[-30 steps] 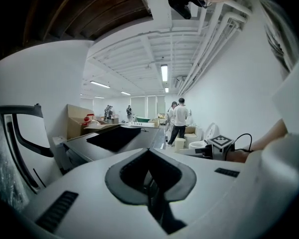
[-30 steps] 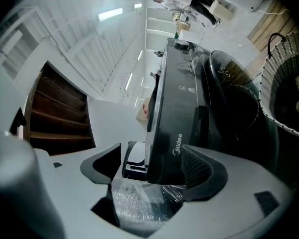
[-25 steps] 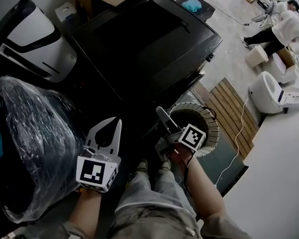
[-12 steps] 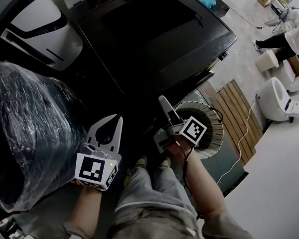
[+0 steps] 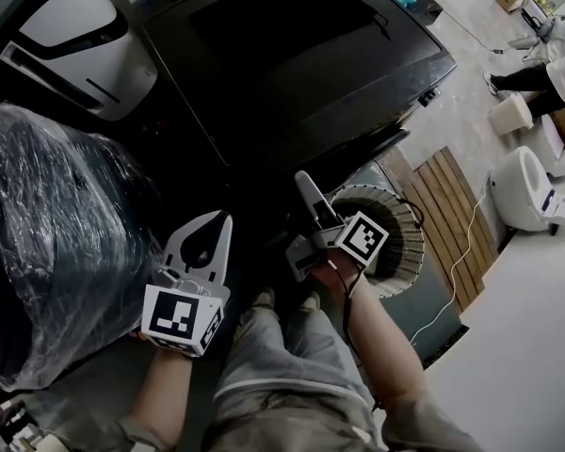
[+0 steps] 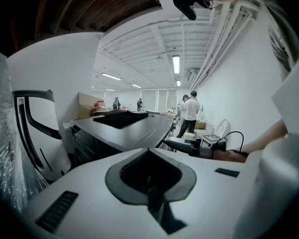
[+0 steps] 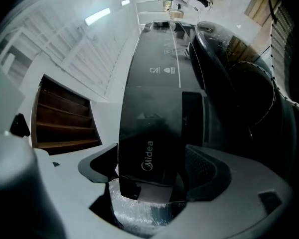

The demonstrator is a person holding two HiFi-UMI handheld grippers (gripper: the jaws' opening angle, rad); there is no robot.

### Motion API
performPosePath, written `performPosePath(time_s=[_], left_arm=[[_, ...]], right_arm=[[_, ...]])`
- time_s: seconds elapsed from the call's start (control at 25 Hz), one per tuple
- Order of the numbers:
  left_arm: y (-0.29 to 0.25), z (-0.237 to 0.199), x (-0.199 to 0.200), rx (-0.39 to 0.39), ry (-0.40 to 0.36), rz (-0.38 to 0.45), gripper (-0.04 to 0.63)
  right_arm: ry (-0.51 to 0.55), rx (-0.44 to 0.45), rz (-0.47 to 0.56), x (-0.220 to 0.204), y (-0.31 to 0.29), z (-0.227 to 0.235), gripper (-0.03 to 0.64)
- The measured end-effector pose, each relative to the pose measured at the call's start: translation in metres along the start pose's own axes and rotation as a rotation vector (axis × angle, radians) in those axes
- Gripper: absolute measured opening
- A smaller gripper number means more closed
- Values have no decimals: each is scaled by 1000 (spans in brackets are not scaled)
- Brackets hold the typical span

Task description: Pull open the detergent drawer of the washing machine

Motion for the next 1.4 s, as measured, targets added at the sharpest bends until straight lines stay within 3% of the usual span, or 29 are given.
performPosePath(time_s=[0.44, 0.76, 1.4], left_arm=[[8, -6, -5, 25, -4, -17, 15], [11, -6, -1, 20, -6, -30, 15], [20, 17, 2, -31, -10, -48, 15]], right_arm=[[-35, 32, 17, -2, -10, -1, 399], [-46, 3, 16, -3, -7, -1, 397], [-63, -31, 32, -6, 54, -1, 396]])
Point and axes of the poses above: the fingertips, and each gripper's own axes: y backward along the fingers, z to its right, x out of its top, the point moved 5 cm from there along y, backward along the fingers, and after that the axes turned 1 degree about -x, right-handed, at the moved point
